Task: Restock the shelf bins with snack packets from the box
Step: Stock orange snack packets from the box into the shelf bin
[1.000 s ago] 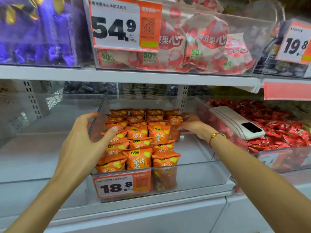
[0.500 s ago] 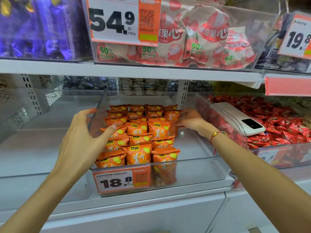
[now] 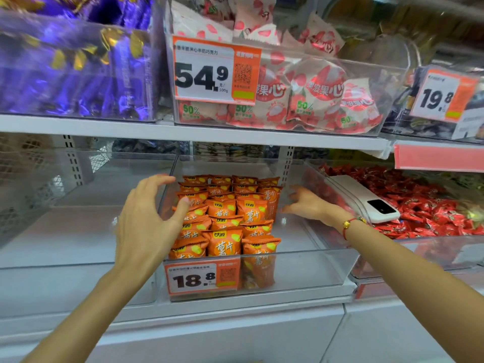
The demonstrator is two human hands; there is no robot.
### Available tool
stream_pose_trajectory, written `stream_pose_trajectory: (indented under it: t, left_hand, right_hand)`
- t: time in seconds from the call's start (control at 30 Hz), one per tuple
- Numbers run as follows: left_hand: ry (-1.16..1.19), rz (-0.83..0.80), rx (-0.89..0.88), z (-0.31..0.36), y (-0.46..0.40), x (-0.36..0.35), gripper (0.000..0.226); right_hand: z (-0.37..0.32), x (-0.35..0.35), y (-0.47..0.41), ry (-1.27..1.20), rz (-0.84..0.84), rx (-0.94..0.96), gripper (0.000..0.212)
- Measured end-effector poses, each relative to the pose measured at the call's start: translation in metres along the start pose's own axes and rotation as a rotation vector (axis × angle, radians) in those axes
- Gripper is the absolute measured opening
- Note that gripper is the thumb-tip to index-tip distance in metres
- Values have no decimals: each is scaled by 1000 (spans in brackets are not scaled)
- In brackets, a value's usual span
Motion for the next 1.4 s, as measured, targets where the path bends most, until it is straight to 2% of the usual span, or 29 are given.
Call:
stream_pose_trajectory:
  t: [0.07,0.17,0.2,0.27,0.33,0.47,0.57,0.7,0.93,1.4]
  left_hand:
    - [-16,57,-190,17,14,11,16]
    - [-170,-31,-445,29,47,6,16]
    - [-239,-81,-518,31,57,0,19]
    - [-339,-166,-582,31,70,-10,27]
    - [-374,-208,-591,35,73,-15,32]
    - [-456,-241,-623,42,84,-25,23]
    - [-490,-240,-548,44,86,-25,21]
    - [-414,-256,-433,51,85,-19,19]
    - [-324,-286,-294,44,74,-15,26]
    - [-286,-275,-409,44,122,11,17]
  right_hand:
    - [-10,10,24,72,43,43,62]
    - [-37,16,75,124,129,247,18]
    - [-46,14,93,163,130,304,11]
    - [-57,6,122,308,70,353,20]
    - [-60,-1,139,454,50,350,31]
    - [-65,1,155,414,143,374,27]
    - [-68,3,160,497,159,406,19]
    - [-71,5,158,532,145,383,17]
    - [-78,12,156,515,180,391,16]
    - [-78,4,214,486,168,398,12]
Point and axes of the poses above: each hand's wrist, its own y-axis away from the middle knuckle, its own x-axis out of the back of the hand, z = x × y, the point moved 7 cm from there along -y, towards the middle knuckle, and after that the axes turned 14 degrees about x, right-handed, at the moved point
